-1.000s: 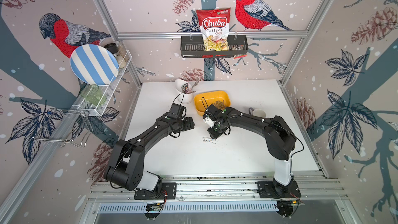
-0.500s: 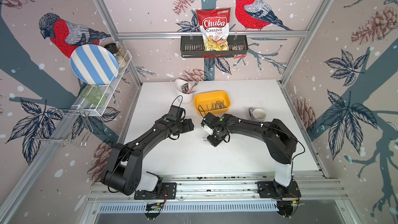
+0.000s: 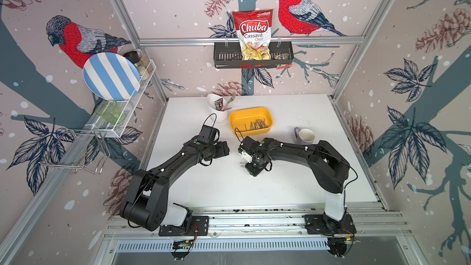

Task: Put the nails on the desktop into the storage box
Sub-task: Pick up the nail from the center of the board.

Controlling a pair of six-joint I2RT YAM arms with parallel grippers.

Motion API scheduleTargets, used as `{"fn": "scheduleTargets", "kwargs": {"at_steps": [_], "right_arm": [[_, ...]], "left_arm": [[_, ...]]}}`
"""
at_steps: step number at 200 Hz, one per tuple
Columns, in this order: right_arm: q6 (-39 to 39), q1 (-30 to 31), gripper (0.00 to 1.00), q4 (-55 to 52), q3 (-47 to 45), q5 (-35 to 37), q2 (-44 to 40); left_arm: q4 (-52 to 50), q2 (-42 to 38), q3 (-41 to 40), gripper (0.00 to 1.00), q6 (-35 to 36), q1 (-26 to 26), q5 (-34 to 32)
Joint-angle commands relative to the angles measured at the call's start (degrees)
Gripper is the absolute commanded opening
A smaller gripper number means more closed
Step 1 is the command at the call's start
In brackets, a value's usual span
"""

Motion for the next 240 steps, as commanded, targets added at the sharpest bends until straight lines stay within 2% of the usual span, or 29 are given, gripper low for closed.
{"fn": "scheduleTargets", "kwargs": {"at_steps": [1, 47, 107, 193, 240], "right_arm": [[0.6, 0.1, 0.36, 0.0, 0.3, 0.5, 1.1], [0.7, -0.1, 0.35, -1.7, 0.1, 3.8, 0.2], [0.7, -0.1, 0.35, -2.8, -0.9, 4.2, -3.3], [-0.5, -1.6, 0.36, 1.4, -0.5, 2.5, 0.5], [-1.6, -1.2, 0.35, 1.5, 3.1, 1.9, 3.9]], "left_arm": [[-0.7, -0.4, -0.1, 0.84, 0.5, 0.3, -0.8], [-0.7, -0.3, -0.2, 0.84, 0.6, 0.3, -1.0], [0.3, -0.2, -1.0, 0.84, -0.1, 0.3, -0.8], [-0.6, -2.2, -2.1, 0.84, -0.7, 0.3, -1.7], [-1.2, -2.8, -1.9, 0.84, -0.9, 0.3, -2.0]]}}
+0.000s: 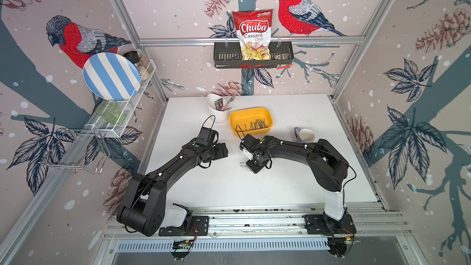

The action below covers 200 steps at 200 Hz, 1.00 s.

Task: Put the nails on the desktop into the storage box
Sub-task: Pick up the nail from the center of the board.

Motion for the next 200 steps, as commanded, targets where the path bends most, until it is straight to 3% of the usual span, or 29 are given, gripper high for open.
{"fn": "scheduleTargets", "kwargs": {"at_steps": [1, 92, 140, 200], "right_arm": [[-1.3, 0.5, 0.35, 2.6, 1.3, -1.0, 2.3], [-2.2, 3.6, 0.34, 2.2, 2.6, -0.2, 3.6], [-3.6, 5.1, 0.35, 3.7, 2.4, -3.5, 2.5], [-3.5, 5.4, 0.30, 2.0, 6.4, -0.7, 6.4]], "left_arm": [[-1.1, -0.4, 0.1, 0.84, -0.7, 0.3, -0.7], [-0.6, 0.6, 0.2, 0.84, -1.3, 0.3, -0.4], [-0.8, 0.2, -0.2, 0.84, -1.4, 0.3, -0.6], [-1.9, -0.4, -0.2, 0.84, -0.6, 0.3, -1.6]]}}
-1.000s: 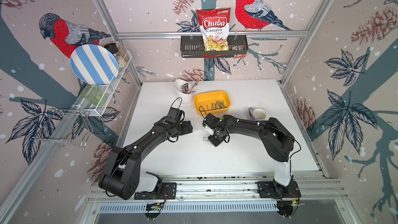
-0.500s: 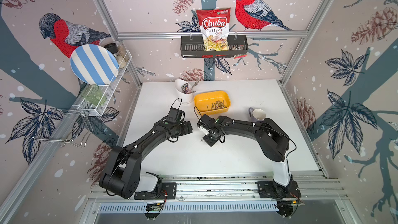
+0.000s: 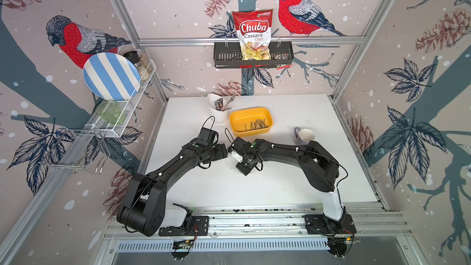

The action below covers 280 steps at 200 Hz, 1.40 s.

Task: Put the nails on the desktop into the storage box
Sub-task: Pick up the nail from the center of the board.

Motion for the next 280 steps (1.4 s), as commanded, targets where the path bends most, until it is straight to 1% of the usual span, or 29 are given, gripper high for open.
{"fn": "scheduleTargets", "kwargs": {"at_steps": [1, 24, 41, 82, 116, 153, 176, 237, 261, 280], "right_arm": [[-0.2, 0.2, 0.30, -2.4, 0.9, -0.3, 2.2], [0.0, -0.1, 0.27, -3.4, 1.7, 1.0, 3.1], [0.5, -0.8, 0.26, -3.7, 0.6, 1.7, 2.4], [2.0, -3.1, 0.26, -2.9, -6.1, 1.7, -2.3], [2.8, -3.8, 0.19, -2.2, -9.4, 1.3, -4.3], [2.9, -3.8, 0.09, -2.6, -7.5, 1.2, -4.3], [2.7, -4.0, 0.06, -2.6, -6.9, 1.5, -5.2], [2.8, -5.8, 0.02, -2.4, -5.0, 1.2, -10.5], [3.8, -7.6, 0.02, -2.5, -3.3, -0.7, -13.0], [5.4, -10.3, 0.02, -2.6, -0.7, -3.1, -14.4]], "left_arm": [[-1.0, -0.4, 0.1, 0.84, 0.6, 0.3, -1.2], [-1.6, -0.5, 0.3, 0.84, 1.1, 0.3, -1.6], [-1.6, -0.5, 0.4, 0.84, 1.4, 0.3, -1.8], [-0.5, 1.1, 1.1, 0.84, 1.7, 0.3, -1.0], [0.4, 2.5, 1.8, 0.84, 1.9, 0.3, -0.1], [0.4, 2.9, 2.0, 0.84, 2.3, 0.4, -0.1], [0.4, 2.8, 1.8, 0.84, 2.3, 0.3, -0.1], [1.2, 3.5, 1.8, 0.84, 2.3, 0.4, -0.2], [1.7, 4.2, 2.0, 0.84, 2.3, 0.4, 0.0], [2.1, 4.6, 2.2, 0.84, 2.2, 0.3, 0.2]]}}
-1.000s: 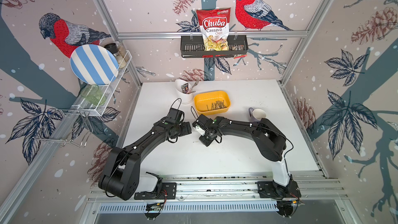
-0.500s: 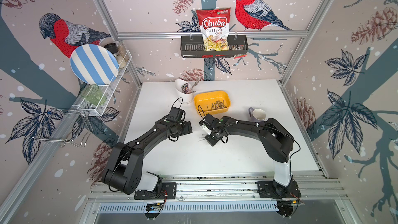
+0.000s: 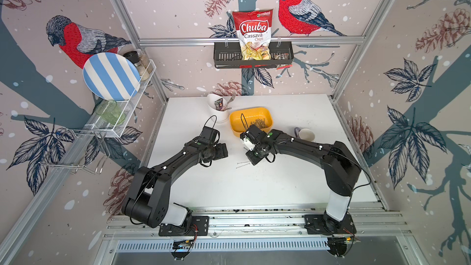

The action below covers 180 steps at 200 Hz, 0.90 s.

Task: Put the nails on the desktop into the storage box
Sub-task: Pick up the nail from the center of the board, then place the nail in the storage box.

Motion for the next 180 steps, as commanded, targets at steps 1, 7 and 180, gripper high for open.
{"fn": "scheduleTargets", "kwargs": {"at_steps": [1, 7, 180], "right_arm": [[2.5, -2.5, 0.02, -0.7, 2.6, -3.2, -1.9], [3.1, -3.6, 0.02, -0.7, 3.8, -4.1, -2.1], [14.5, -23.1, 0.00, -5.1, 40.7, -4.3, 28.3]], "left_arm": [[1.6, 0.5, 0.6, 0.84, 0.6, 0.3, 0.6], [1.7, 0.6, 0.6, 0.84, 0.7, 0.3, 0.7], [-1.8, 3.9, 5.0, 0.84, 2.4, 0.3, 1.3]]}}
